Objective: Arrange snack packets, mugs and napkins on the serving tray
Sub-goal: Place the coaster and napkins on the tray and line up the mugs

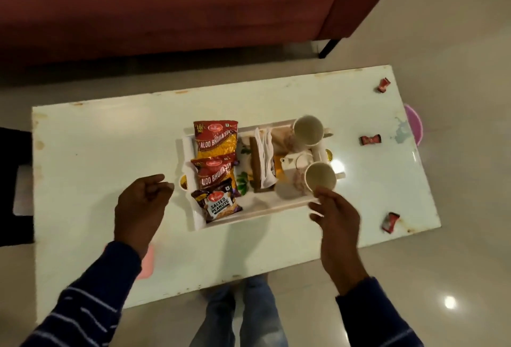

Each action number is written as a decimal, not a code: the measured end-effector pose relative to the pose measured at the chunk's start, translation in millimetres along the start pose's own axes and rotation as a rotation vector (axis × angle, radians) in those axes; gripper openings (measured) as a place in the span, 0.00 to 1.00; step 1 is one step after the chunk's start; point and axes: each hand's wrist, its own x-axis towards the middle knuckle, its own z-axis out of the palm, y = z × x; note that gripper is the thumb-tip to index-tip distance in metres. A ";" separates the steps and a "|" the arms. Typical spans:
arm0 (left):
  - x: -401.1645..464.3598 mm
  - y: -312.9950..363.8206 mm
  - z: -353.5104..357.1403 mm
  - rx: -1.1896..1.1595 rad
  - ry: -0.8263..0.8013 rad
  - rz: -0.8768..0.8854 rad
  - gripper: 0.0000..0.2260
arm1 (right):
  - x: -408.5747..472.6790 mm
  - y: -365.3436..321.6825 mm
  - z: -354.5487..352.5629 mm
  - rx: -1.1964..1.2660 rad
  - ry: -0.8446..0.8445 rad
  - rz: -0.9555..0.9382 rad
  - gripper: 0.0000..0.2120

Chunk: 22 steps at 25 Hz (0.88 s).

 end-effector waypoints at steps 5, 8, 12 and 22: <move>29.2 -21.9 6.7 0.036 -0.073 -0.129 0.10 | 56.7 -41.0 -42.0 0.042 0.068 -0.014 0.08; 43.0 -35.8 18.1 0.080 -0.063 -0.134 0.11 | 96.3 -36.0 -42.5 -0.044 0.008 0.035 0.06; 43.1 -40.0 21.5 0.092 0.013 -0.159 0.13 | 120.6 -34.6 -40.9 -0.087 -0.024 0.049 0.07; 51.8 -49.3 35.0 0.125 0.015 -0.244 0.19 | 178.3 -20.2 -39.3 -0.333 -0.177 0.044 0.14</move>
